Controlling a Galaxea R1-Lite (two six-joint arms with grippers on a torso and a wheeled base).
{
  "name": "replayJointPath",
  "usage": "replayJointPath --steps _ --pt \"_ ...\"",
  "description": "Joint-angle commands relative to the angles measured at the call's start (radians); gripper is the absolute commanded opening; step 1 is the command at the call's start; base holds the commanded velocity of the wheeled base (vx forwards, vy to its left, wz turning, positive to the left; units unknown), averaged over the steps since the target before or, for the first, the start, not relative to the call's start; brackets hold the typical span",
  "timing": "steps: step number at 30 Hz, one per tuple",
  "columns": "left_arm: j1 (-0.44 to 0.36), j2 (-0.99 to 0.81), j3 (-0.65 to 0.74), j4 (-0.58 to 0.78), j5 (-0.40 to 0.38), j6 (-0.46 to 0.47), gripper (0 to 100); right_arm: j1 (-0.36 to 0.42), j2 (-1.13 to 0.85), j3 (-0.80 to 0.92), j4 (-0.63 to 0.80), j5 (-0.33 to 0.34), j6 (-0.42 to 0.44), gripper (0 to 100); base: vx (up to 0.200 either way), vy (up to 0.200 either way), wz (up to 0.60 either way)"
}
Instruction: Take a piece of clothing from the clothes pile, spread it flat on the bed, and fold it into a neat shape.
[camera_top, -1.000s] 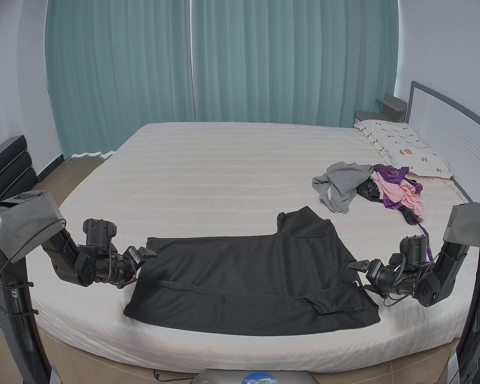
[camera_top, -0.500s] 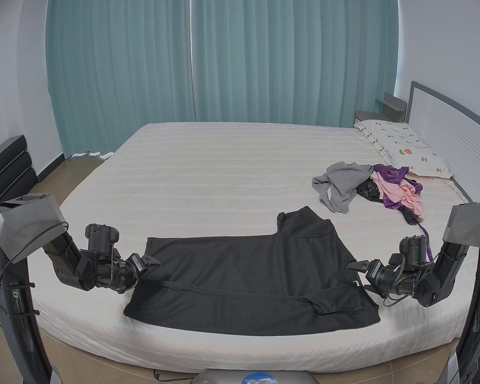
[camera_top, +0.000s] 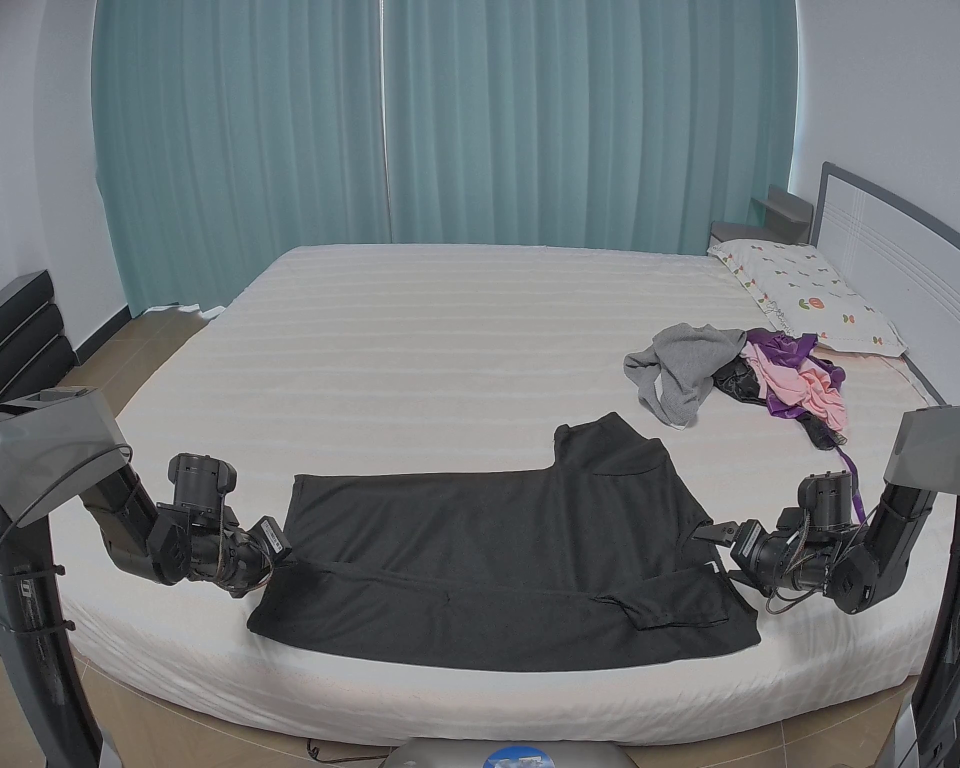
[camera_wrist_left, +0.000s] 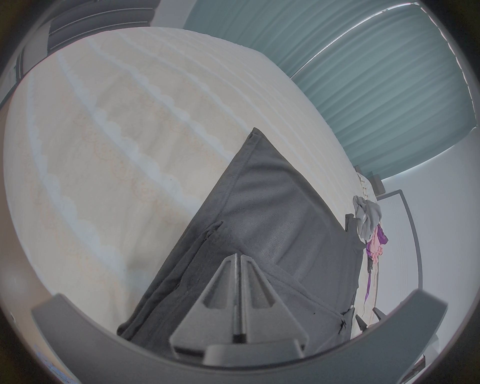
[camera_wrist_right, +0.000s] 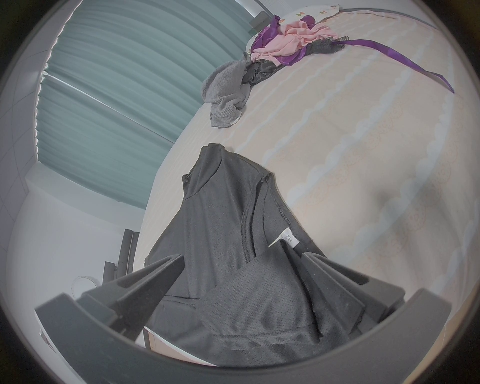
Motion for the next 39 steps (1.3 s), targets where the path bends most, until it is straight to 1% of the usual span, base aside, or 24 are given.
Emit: replayJointPath --steps 1,8,11,14,15,17,19,20,21,22,23,24,26,27,28,29,30,31,33,39 --pt "0.015 -0.06 0.005 0.035 -0.002 -0.006 0 -0.006 -0.003 -0.01 0.0 -0.002 -0.019 100 0.0 0.0 0.0" --pt "0.035 -0.089 0.009 0.038 -0.004 -0.012 0 -0.008 0.029 -0.022 0.003 0.007 -0.091 100 0.0 0.0 0.0" --pt "0.041 -0.086 0.009 0.032 -0.007 -0.011 0 -0.014 0.026 -0.027 0.009 0.028 -0.12 100 0.0 0.0 0.0" --pt "0.046 -0.078 0.009 0.026 -0.015 -0.006 0 -0.02 0.021 -0.021 0.007 0.041 -0.131 100 0.0 0.0 0.0" --pt "0.052 -0.077 0.003 0.018 -0.052 -0.003 100 -0.028 0.018 -0.013 0.003 0.062 -0.155 100 0.0 0.0 0.0" --pt "0.061 -0.077 -0.005 0.012 -0.108 0.001 100 -0.028 0.024 -0.008 0.0 0.081 -0.172 100 0.0 0.0 0.0" --pt "0.069 -0.077 -0.008 -0.003 -0.154 0.031 100 -0.026 0.026 -0.007 0.0 0.101 -0.178 100 0.0 0.0 0.0" --pt "0.077 -0.075 -0.008 -0.017 -0.185 0.075 100 -0.026 0.024 -0.004 -0.002 0.116 -0.183 100 0.0 0.0 0.0" --pt "0.081 -0.07 -0.008 -0.022 -0.202 0.098 100 -0.026 0.024 -0.001 -0.003 0.125 -0.186 100 0.0 0.0 0.0" --pt "0.089 -0.057 -0.006 -0.028 -0.239 0.153 100 -0.028 0.023 0.004 -0.011 0.144 -0.189 100 0.0 0.0 0.0" --pt "0.093 -0.046 -0.008 -0.028 -0.263 0.189 100 -0.028 0.023 0.009 -0.022 0.154 -0.191 100 0.0 0.0 0.0" --pt "0.095 -0.043 -0.008 -0.028 -0.272 0.202 100 -0.028 0.024 0.01 -0.028 0.156 -0.191 100 0.0 0.0 0.0" --pt "0.1 -0.02 -0.011 -0.029 -0.308 0.281 100 -0.029 0.032 0.019 -0.065 0.159 -0.189 100 0.0 0.0 0.0" --pt "0.101 -0.011 -0.012 -0.029 -0.317 0.314 100 -0.029 0.037 0.026 -0.076 0.159 -0.189 100 0.0 0.0 0.0" --pt "0.101 -0.009 -0.012 -0.029 -0.318 0.319 100 -0.029 0.037 0.027 -0.079 0.159 -0.189 100 0.0 0.0 0.0" --pt "0.101 0.009 -0.012 -0.029 -0.335 0.389 100 -0.029 0.044 0.041 -0.102 0.16 -0.188 100 0.0 0.0 0.0" --pt "0.1 0.014 -0.012 -0.029 -0.337 0.403 100 -0.029 0.047 0.044 -0.108 0.16 -0.188 100 0.0 0.0 0.0" --pt "0.098 0.025 -0.012 -0.029 -0.343 0.439 100 -0.029 0.052 0.052 -0.125 0.16 -0.188 100 0.0 0.0 0.0" --pt "0.097 0.032 -0.012 -0.029 -0.345 0.463 100 -0.029 0.057 0.058 -0.14 0.16 -0.188 100 0.0 0.0 0.0" --pt "0.092 0.063 -0.031 -0.046 -0.334 0.475 100 -0.029 0.058 0.068 -0.151 0.16 -0.188 100 0.0 0.0 0.0"
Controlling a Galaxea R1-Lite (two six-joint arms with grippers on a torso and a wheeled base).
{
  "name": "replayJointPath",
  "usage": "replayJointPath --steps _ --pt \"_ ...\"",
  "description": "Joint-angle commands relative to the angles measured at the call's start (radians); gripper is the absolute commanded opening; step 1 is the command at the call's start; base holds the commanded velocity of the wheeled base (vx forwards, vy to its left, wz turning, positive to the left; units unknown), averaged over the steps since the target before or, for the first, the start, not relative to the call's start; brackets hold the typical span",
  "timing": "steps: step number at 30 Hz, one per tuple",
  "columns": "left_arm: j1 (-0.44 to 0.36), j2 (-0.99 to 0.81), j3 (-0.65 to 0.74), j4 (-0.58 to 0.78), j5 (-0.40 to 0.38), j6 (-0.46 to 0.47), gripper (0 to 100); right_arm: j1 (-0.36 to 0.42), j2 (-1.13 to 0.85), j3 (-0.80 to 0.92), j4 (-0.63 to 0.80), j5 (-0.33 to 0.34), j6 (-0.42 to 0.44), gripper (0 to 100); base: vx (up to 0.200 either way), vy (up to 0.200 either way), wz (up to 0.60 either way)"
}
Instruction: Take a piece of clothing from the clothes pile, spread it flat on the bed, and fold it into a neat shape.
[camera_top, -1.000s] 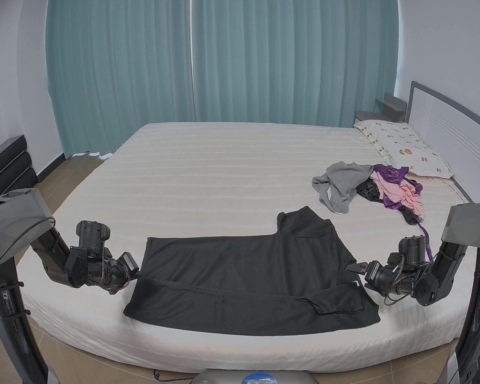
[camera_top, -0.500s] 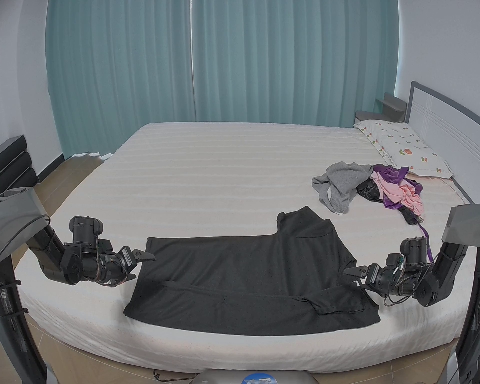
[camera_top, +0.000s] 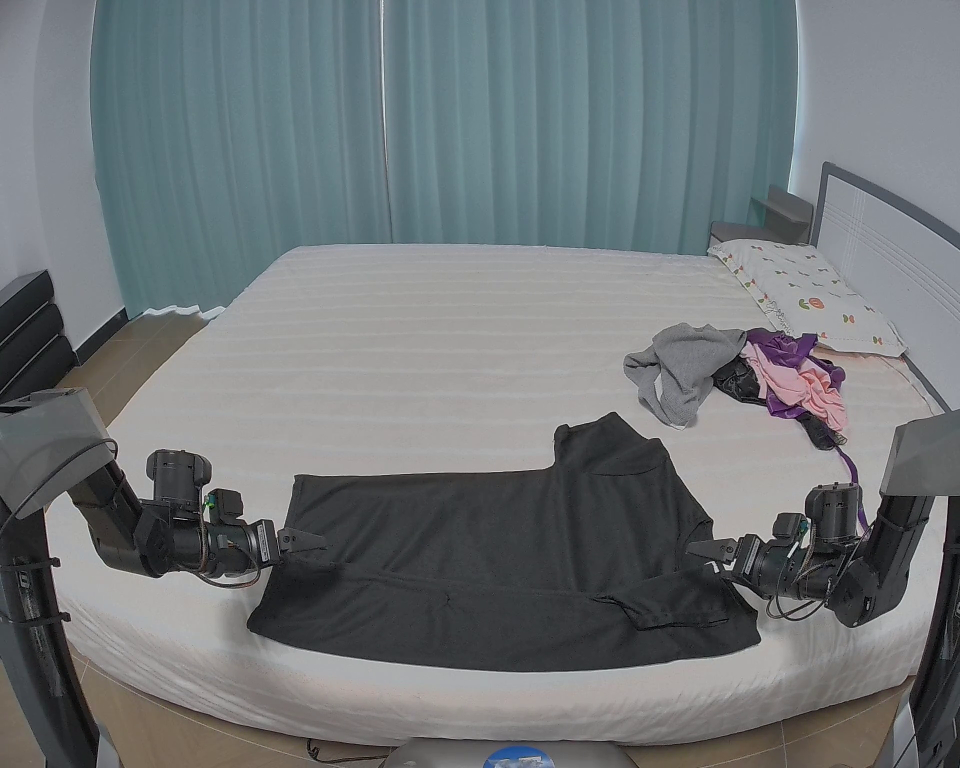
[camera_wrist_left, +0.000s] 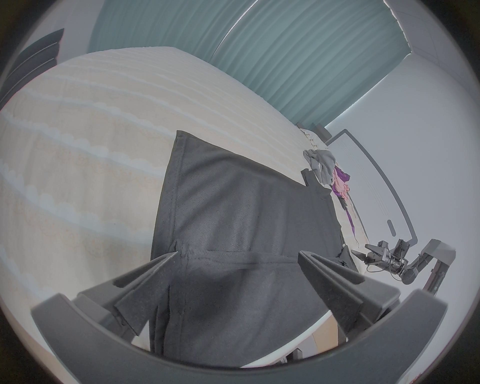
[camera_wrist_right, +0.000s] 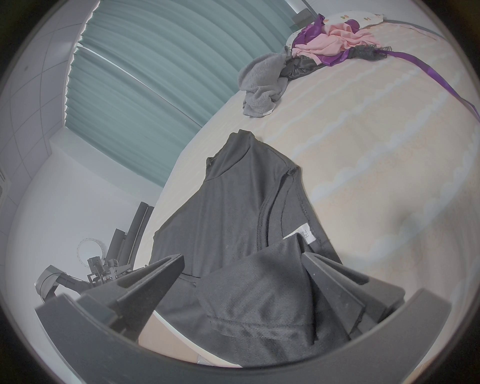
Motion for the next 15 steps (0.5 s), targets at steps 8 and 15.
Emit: replayJointPath --steps 8,15 --pt "-0.001 0.077 -0.019 -0.086 0.011 -0.002 100 0.003 0.01 0.008 -0.001 0.002 -0.001 100 0.0 0.0 0.0" --pt "-0.006 0.1 -0.022 -0.122 0.014 -0.002 100 0.005 0.017 0.008 -0.001 0.002 -0.003 100 0.0 0.0 0.0"
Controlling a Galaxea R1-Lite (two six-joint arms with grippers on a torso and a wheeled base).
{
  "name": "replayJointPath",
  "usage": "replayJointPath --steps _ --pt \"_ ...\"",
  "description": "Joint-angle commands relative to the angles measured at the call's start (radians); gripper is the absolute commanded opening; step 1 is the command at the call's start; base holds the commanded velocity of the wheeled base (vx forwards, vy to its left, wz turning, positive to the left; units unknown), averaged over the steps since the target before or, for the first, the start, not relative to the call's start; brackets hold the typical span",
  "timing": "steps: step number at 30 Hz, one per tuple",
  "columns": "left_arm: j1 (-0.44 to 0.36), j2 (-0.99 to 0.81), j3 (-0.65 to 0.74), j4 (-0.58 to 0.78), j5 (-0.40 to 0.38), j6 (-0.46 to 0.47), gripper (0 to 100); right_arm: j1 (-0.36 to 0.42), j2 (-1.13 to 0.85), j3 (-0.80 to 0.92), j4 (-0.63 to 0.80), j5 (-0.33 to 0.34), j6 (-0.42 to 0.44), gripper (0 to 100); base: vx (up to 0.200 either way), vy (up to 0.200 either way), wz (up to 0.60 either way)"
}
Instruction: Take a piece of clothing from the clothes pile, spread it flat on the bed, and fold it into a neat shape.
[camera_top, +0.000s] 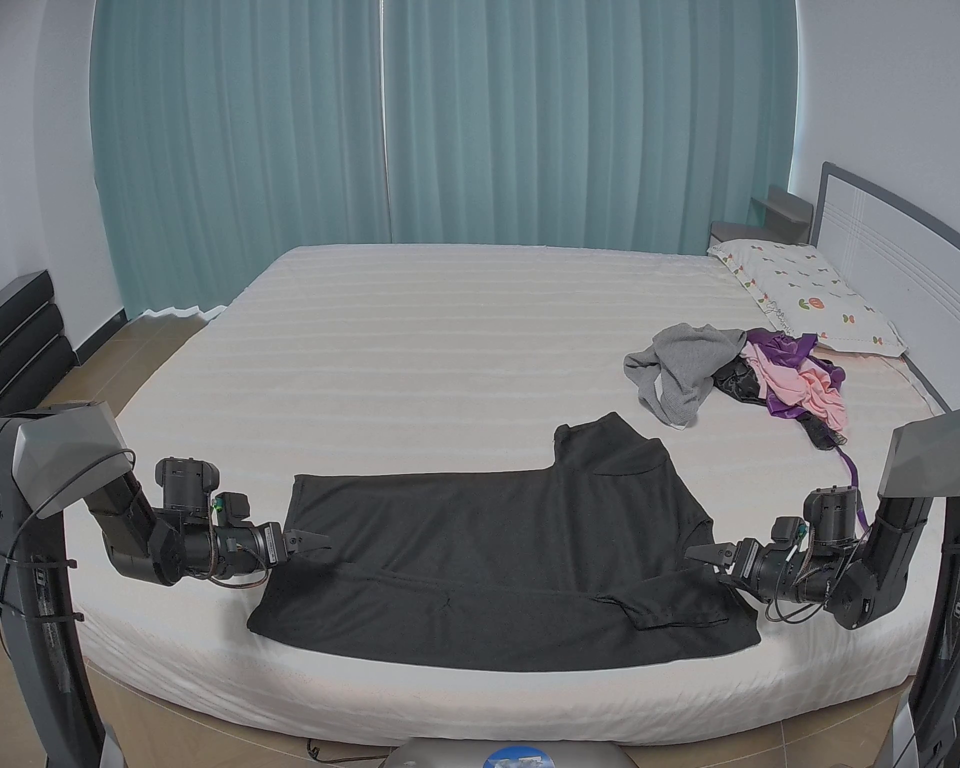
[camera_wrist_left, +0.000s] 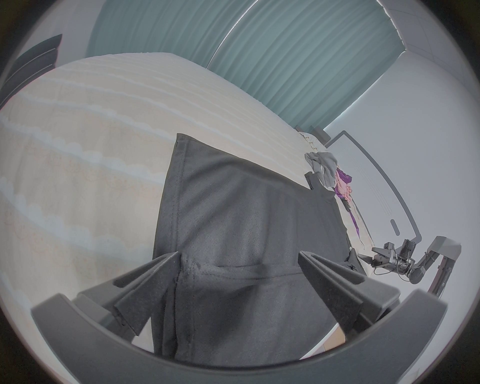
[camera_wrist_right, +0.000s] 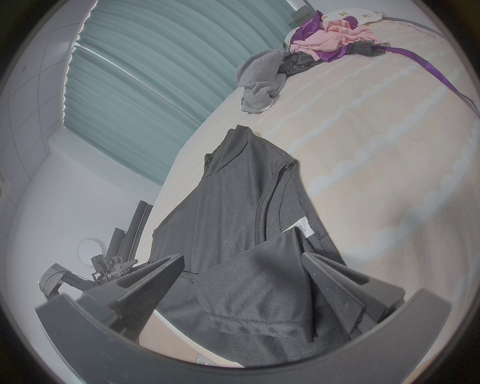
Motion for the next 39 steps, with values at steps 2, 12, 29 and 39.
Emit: replayJointPath --steps 2,12,29,39 --pt "-0.001 0.019 -0.001 -0.013 0.0 -0.002 100 0.002 0.008 0.0 0.0 0.0 -0.001 100 0.0 0.0 0.0" --pt "-0.004 0.033 -0.002 -0.016 0.002 -0.005 100 0.004 0.009 0.0 0.0 0.0 -0.001 100 0.0 0.0 0.0" --pt "0.032 -0.001 0.025 -0.013 0.002 -0.008 0 0.002 0.012 -0.001 -0.002 0.0 0.0 100 0.0 0.0 0.0" --pt "0.035 -0.075 0.105 -0.015 0.002 -0.011 0 0.005 0.028 -0.035 0.001 -0.003 -0.006 100 0.0 0.0 0.0"
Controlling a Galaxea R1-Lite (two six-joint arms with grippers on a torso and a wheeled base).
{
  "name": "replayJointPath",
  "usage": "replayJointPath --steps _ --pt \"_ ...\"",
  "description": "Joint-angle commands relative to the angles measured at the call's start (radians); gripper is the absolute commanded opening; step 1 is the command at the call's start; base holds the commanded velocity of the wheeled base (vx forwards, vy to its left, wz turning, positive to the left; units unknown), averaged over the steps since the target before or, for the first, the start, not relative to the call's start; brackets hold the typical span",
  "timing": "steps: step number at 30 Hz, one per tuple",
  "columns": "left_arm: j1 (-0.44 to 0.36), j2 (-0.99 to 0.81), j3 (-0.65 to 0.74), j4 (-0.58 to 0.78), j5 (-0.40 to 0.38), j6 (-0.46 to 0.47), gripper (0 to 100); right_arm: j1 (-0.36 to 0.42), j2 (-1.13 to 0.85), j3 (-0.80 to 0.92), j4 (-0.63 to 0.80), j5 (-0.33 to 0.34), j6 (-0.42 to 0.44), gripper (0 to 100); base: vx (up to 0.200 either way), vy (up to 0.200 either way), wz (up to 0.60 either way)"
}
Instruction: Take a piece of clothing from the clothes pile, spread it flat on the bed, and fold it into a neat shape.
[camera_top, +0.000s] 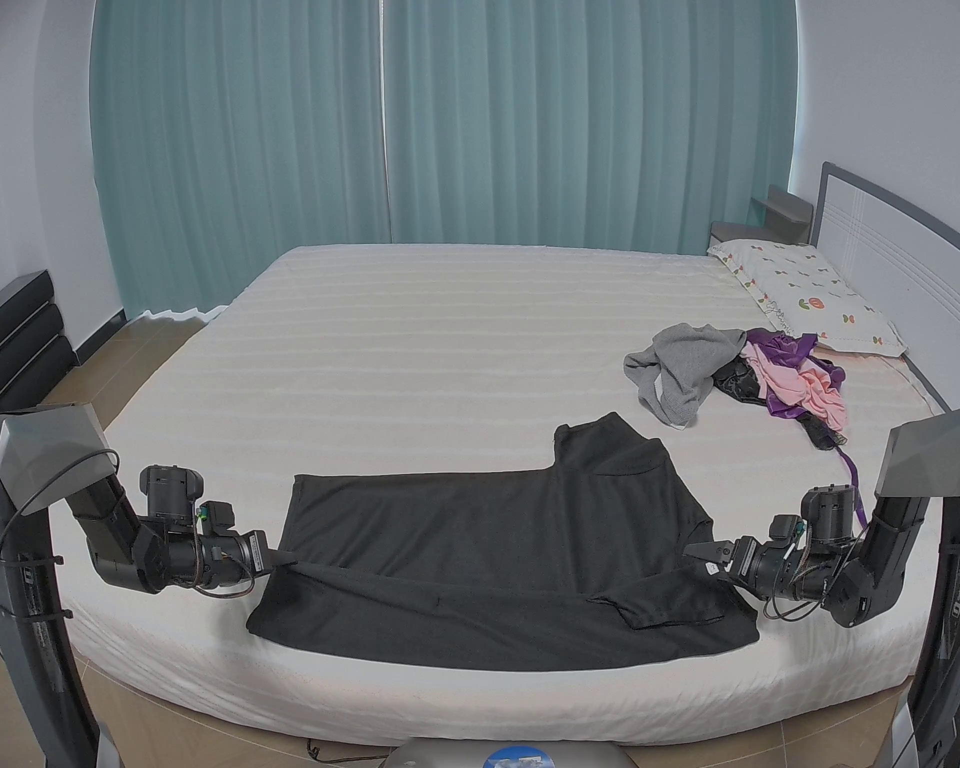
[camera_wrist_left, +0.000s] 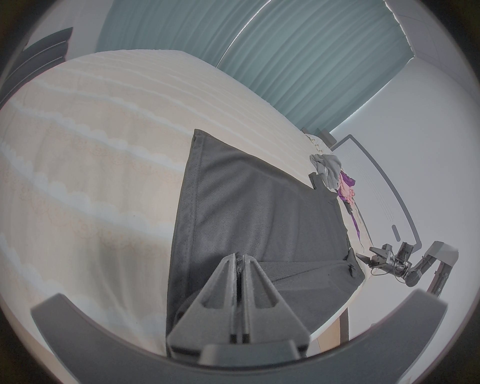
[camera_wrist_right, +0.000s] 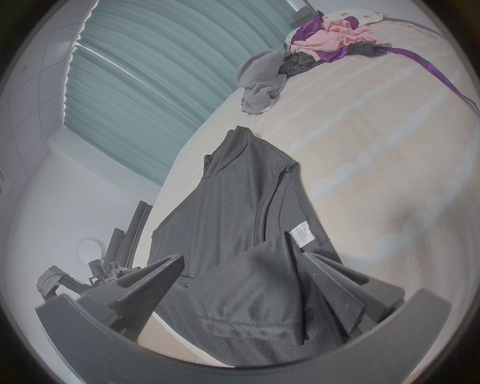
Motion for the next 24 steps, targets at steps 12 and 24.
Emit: replayJointPath --steps 12,24 --pt "-0.004 -0.046 0.037 -0.001 0.0 -0.004 0 -0.001 0.073 -0.058 0.003 0.024 -0.097 100 0.0 0.0 0.0" --pt "-0.004 -0.048 0.044 0.001 0.0 -0.004 0 0.001 0.129 -0.107 0.003 0.03 -0.106 0 0.0 0.0 0.0"
